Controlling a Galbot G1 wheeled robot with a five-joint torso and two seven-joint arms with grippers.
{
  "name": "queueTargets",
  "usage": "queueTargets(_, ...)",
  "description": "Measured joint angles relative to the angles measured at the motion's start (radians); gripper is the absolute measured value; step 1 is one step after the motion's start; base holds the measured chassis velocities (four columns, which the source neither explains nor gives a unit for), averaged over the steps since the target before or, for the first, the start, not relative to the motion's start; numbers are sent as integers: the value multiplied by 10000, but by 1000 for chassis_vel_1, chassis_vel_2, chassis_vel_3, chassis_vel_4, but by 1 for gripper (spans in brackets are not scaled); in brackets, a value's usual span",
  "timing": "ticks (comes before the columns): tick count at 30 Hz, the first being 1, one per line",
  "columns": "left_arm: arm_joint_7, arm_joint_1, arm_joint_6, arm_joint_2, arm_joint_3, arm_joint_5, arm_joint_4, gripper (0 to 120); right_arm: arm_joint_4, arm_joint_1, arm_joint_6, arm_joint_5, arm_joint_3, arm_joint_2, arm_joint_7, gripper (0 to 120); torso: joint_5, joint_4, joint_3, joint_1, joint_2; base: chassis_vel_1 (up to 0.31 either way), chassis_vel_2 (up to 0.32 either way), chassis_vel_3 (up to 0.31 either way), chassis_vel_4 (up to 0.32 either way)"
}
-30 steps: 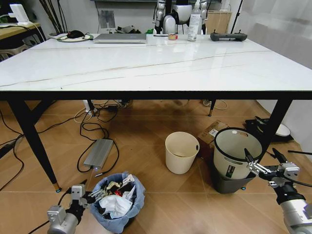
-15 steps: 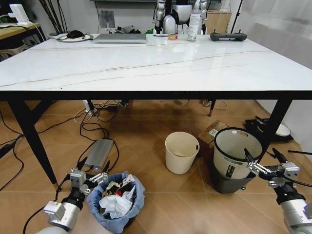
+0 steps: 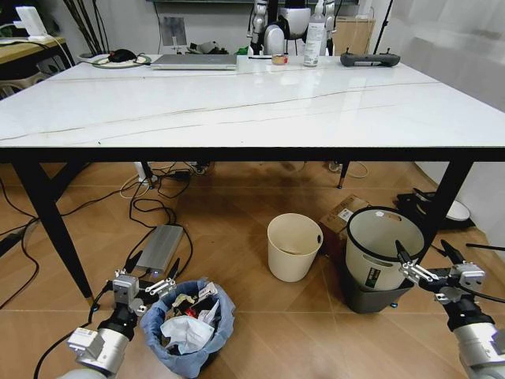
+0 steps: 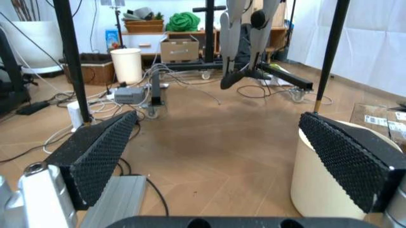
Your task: Pick up the trash bin and place the trash from the table into it.
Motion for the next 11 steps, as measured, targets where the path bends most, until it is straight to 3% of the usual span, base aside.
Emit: queueTargets(11,0,-2,19,3,2,-18,14,100,0,0,0,0,0,0,0,100,0,0,0,0,0,0,0,0,0)
